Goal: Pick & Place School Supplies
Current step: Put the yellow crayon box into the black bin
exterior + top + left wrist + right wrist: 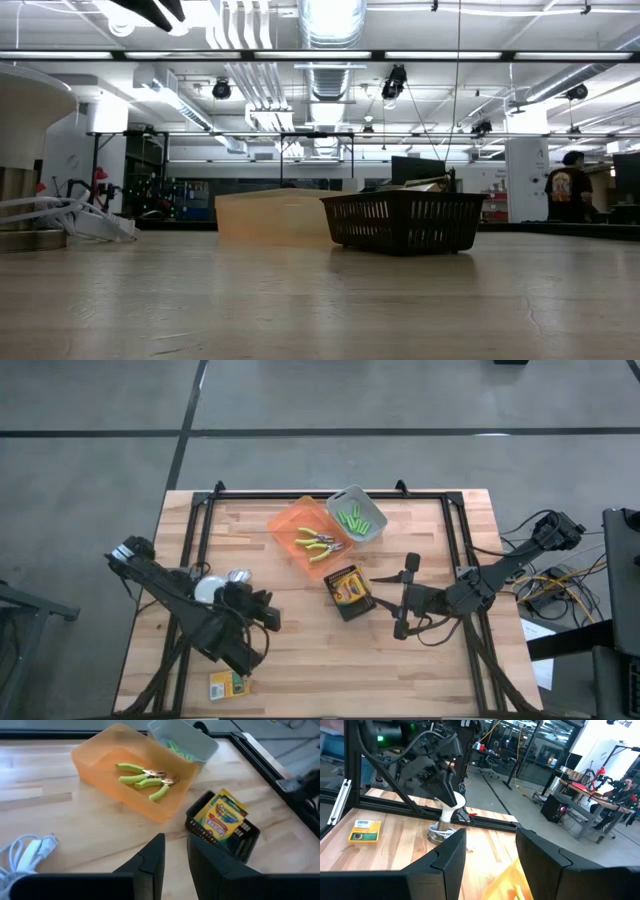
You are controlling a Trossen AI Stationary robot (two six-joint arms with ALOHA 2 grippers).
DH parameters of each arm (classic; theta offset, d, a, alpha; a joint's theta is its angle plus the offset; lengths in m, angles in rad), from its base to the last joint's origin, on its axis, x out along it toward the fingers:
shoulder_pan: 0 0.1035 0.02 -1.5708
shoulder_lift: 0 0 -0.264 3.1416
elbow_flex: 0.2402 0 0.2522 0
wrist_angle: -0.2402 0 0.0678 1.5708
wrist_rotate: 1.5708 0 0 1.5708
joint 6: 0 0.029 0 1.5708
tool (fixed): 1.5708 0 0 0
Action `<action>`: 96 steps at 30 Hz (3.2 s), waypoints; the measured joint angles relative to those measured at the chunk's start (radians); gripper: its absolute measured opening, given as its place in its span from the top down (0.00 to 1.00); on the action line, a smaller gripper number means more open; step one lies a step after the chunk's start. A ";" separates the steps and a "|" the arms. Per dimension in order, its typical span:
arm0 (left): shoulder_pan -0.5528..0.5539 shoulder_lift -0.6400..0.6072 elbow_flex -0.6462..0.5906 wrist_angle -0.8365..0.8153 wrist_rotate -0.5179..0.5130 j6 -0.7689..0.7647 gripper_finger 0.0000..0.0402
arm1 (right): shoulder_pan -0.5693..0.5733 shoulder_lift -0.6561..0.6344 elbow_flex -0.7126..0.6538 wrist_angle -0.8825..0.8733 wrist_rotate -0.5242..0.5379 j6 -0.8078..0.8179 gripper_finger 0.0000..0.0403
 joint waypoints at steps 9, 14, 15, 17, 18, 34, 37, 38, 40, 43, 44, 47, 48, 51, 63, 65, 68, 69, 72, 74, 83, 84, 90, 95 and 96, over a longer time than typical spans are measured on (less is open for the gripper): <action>-0.001 -0.033 -0.001 0.056 0.276 0.321 0.79 | 0.000 0.000 0.000 0.000 0.000 0.000 0.58; -0.024 -0.034 -0.028 0.072 0.866 0.622 0.79 | 0.000 0.000 0.000 0.000 0.000 0.000 0.58; -0.042 -0.032 -0.036 0.080 0.907 0.634 0.79 | 0.000 0.000 0.000 0.000 0.000 0.000 0.58; -0.086 -0.028 -0.055 0.098 0.919 0.622 0.79 | 0.000 0.000 0.000 0.000 0.000 0.000 0.58; -0.114 -0.028 -0.068 0.115 0.907 0.599 0.79 | 0.000 0.000 0.000 0.000 0.000 0.000 0.58; -0.385 -0.006 -0.351 0.666 0.818 0.210 0.79 | 0.000 0.000 0.000 0.000 0.000 0.000 0.58; -0.387 -0.002 -0.423 0.731 0.830 0.178 0.79 | 0.000 0.000 0.000 0.000 0.000 0.000 0.58; -0.387 -0.002 -0.442 0.757 0.838 0.178 0.79 | 0.000 0.000 0.000 0.000 0.000 0.000 0.58; -0.387 -0.002 -0.467 0.798 0.844 0.177 0.79 | 0.000 0.000 0.000 0.000 0.000 0.000 0.58; -0.386 -0.002 -0.498 0.808 0.884 0.154 0.79 | 0.000 0.000 0.000 0.000 0.000 0.000 0.58; -0.385 -0.002 -0.509 0.808 0.905 0.145 0.79 | 0.000 0.000 0.000 0.000 0.000 0.000 0.58; -0.385 -0.002 -0.543 0.812 0.958 0.123 0.79 | 0.000 0.000 0.000 0.000 0.000 0.000 0.58; -0.384 -0.004 -0.551 0.825 0.970 0.122 0.79 | 0.000 0.000 0.000 0.000 0.000 0.000 0.58; -0.383 -0.007 -0.564 0.845 0.985 0.127 0.79 | 0.000 0.000 0.000 0.000 0.000 0.000 0.58; -0.310 -0.007 -0.584 0.842 0.977 0.263 0.79 | 0.000 0.000 0.000 0.000 0.000 0.000 0.58; -0.283 -0.007 -0.590 0.842 0.976 0.300 0.79 | 0.000 0.000 0.000 0.000 0.000 0.000 0.58; -0.242 -0.006 -0.598 0.841 0.972 0.364 0.79 | 0.000 0.000 0.000 0.000 0.000 0.000 0.58; -0.227 -0.006 -0.600 0.841 0.972 0.389 0.79 | 0.000 0.000 0.000 0.000 0.000 0.000 0.58; -0.176 -0.005 -0.613 0.842 0.968 0.469 0.79 | 0.000 0.000 0.000 0.000 0.000 0.000 0.58; -0.139 -0.005 -0.624 0.844 0.965 0.525 0.79 | 0.000 0.000 0.000 0.000 0.000 0.000 0.58; 0.035 -0.004 -0.647 0.851 0.909 0.811 0.79 | 0.000 0.000 0.000 0.000 0.000 0.000 0.58; 0.056 -0.004 -0.647 0.851 0.899 0.849 0.79 | 0.000 0.000 0.000 0.000 0.000 0.000 0.58; 0.172 -0.003 -0.647 0.852 0.827 1.053 0.79 | 0.000 0.000 0.000 0.000 0.000 0.000 0.58; 0.257 -0.003 -0.647 0.853 0.731 1.157 0.79 | 0.000 0.000 0.000 0.000 0.000 0.000 0.58; 0.274 -0.003 -0.647 0.853 0.710 1.171 0.79 | 0.000 0.000 0.000 0.000 0.000 0.000 0.58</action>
